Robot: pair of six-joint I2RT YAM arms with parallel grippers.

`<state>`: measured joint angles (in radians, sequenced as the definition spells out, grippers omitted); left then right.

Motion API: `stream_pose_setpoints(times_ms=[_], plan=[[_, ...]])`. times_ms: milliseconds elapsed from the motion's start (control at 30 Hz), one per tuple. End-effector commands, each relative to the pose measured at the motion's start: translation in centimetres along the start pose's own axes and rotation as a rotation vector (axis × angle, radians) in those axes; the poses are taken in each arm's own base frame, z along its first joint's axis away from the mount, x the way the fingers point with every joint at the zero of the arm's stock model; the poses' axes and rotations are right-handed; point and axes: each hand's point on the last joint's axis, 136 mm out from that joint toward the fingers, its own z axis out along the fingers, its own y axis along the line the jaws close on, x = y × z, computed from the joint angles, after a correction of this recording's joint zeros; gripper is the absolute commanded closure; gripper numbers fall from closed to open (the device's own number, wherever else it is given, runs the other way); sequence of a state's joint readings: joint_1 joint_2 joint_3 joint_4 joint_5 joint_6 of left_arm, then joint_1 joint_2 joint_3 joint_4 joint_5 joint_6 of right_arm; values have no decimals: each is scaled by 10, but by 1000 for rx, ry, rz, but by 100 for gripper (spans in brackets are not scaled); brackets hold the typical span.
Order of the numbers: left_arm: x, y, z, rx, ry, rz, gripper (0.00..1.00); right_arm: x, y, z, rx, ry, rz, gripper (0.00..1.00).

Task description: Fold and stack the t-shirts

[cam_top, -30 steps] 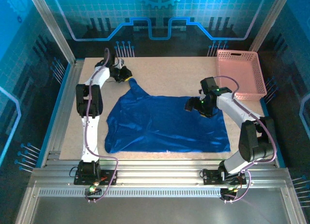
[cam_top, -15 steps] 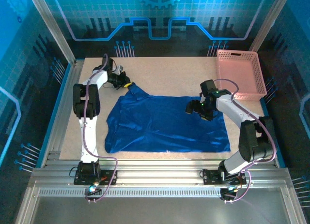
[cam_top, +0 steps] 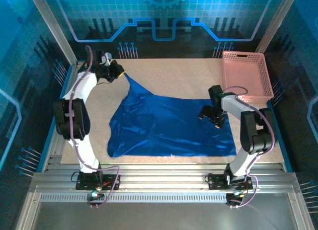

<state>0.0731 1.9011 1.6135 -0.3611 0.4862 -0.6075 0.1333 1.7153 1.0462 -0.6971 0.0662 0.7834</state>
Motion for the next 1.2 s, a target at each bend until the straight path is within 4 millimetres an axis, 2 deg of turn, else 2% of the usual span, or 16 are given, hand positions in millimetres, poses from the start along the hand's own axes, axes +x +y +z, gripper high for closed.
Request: stream_pose_setpoints(times_ms=[0, 100, 200, 267, 400, 500, 633, 833, 933, 1067, 1167], plan=[[-2, -11, -23, -9, -48, -54, 100, -6, -7, 8, 23, -2, 50, 16], [4, -14, -34, -33, -41, -61, 100, -9, -11, 11, 29, -6, 61, 16], [12, -11, -27, -34, -1, -75, 100, -18, -8, 8, -24, -48, 72, 16], [18, -8, -20, -44, 25, -75, 100, -27, -6, 0, -66, -87, 83, 16], [28, 5, -7, -81, 54, -89, 100, -51, -1, -30, -171, -179, 71, 15], [35, 15, -2, -104, 74, -95, 100, -67, -1, -42, -196, -186, 63, 15], [44, 26, 3, -124, 99, -92, 100, -90, 2, -45, -169, -209, 25, 16], [51, 39, 5, -142, 122, -94, 100, -123, 9, -33, -96, -224, -50, 21], [50, 46, -1, -171, 119, -83, 100, -139, 17, -28, -86, -231, -67, 23], [37, 81, -24, -240, 65, -162, 100, -149, 33, -23, -98, -233, -87, 24], [26, 99, -44, -285, 30, -168, 100, -153, 45, -20, -98, -231, -102, 24]])
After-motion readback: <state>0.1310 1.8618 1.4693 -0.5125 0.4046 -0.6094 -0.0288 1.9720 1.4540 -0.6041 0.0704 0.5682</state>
